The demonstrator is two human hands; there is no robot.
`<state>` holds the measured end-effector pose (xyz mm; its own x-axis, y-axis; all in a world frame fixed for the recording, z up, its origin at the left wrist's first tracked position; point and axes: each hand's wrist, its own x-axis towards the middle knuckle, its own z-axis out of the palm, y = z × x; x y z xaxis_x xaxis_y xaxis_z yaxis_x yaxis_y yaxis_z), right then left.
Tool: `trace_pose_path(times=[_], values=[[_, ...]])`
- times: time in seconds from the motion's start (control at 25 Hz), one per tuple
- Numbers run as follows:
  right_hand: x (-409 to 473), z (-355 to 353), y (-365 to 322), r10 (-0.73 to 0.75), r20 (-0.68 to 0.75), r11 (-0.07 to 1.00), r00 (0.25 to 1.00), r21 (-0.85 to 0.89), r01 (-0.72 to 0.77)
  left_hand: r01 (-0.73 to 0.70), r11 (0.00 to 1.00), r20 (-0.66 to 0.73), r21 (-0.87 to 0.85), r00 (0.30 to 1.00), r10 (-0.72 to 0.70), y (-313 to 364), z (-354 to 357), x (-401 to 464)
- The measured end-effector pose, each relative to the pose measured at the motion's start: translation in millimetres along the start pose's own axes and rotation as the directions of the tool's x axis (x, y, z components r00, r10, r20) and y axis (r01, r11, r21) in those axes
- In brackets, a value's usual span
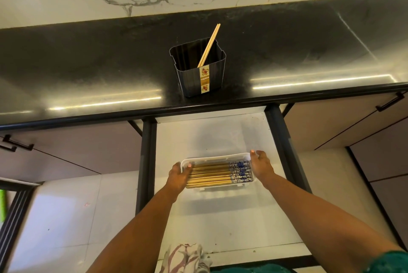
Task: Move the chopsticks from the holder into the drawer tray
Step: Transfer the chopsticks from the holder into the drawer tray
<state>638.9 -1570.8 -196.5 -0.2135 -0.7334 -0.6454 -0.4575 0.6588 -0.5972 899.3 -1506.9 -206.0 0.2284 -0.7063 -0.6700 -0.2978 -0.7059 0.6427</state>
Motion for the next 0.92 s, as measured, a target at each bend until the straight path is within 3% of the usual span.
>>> trace_pose_path(times=[0.12,0.28,0.44,0.52,0.6,0.68,0.8,0.92], values=[[-14.1,11.3,-25.5,-0.263,-0.166,0.934,0.950,-0.289,0.208,-0.077,0.984,-0.212,0.158,0.971,0.110,18.5,1.4,-4.5],[-47.6,29.3,-76.7,-0.635,-0.062,0.685,0.770,-0.507,0.523,-0.318,0.944,-0.355,0.089,0.875,0.328,82.8,1.6,-24.2],[-81.7,21.6,-162.8,-0.876,-0.105,0.476,0.471,-0.350,0.807,-0.619,0.785,-0.401,0.028,0.712,0.576,176.7,-18.8,-50.7],[-87.3,8.2,-213.0,-0.902,-0.178,0.428,0.393,-0.255,0.867,-0.701,0.713,-0.439,-0.031,0.650,0.620,222.3,-40.6,-58.6],[-86.8,-4.9,-261.1,-0.867,-0.182,0.488,0.465,-0.118,0.865,-0.719,0.694,-0.470,-0.024,0.621,0.627,261.1,-63.5,-59.5],[-75.7,-11.0,-303.8,-0.759,-0.136,0.634,0.636,0.064,0.771,-0.709,0.705,-0.479,-0.004,0.620,0.621,287.1,-81.3,-51.6],[-53.3,-8.0,-354.5,-0.428,0.023,0.820,0.903,0.430,0.378,-0.667,0.744,-0.444,0.041,0.655,0.611,301.2,-92.6,-27.9],[-34.6,-1.8,-378.2,-0.168,0.156,0.872,0.973,0.484,0.073,-0.640,0.766,-0.440,0.058,0.673,0.595,297.2,-88.0,-5.4]])
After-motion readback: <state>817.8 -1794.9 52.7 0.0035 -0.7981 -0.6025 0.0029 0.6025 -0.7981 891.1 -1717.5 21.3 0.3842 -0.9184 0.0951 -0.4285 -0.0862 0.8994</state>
